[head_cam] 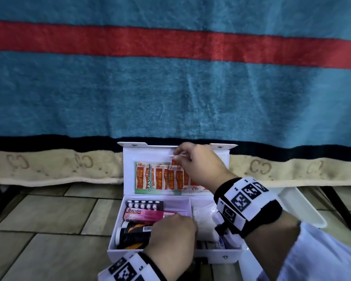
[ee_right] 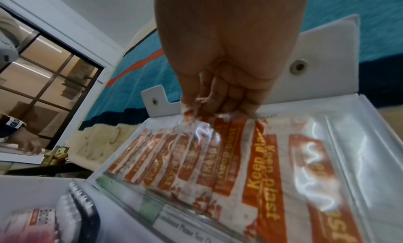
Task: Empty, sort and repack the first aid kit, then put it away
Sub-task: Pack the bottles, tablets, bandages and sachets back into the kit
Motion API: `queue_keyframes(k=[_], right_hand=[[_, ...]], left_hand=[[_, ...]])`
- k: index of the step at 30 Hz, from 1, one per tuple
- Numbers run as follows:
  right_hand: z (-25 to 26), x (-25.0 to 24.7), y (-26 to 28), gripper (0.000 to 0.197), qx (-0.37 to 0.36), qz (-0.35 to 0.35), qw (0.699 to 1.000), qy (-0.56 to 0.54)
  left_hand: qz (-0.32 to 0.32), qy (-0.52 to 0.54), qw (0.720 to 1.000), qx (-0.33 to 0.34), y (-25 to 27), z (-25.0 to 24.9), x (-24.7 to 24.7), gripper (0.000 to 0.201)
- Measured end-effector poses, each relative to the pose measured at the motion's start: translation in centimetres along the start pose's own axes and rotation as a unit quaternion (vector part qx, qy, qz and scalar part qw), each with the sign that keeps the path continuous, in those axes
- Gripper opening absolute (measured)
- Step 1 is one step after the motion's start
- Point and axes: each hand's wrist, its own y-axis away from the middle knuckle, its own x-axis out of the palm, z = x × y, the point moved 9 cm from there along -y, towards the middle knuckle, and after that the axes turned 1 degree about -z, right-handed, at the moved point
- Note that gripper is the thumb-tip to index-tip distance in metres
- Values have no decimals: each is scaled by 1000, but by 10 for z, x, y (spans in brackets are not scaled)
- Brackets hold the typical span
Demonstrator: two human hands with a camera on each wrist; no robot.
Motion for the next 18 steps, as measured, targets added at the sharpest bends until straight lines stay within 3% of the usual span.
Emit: queue_keyframes(k=[8,14,18], right_hand=[[0,15,3,20,23,29,997,74],[6,16,4,7,17,45,991,122],[10,19,3,14,13,43,985,166]], left_hand=[[-9,2,1000,-13,-2,0,3,22],[-3,5,1000,-23,-3,3,4,24],[-4,23,999,-24,-2,2,3,22]])
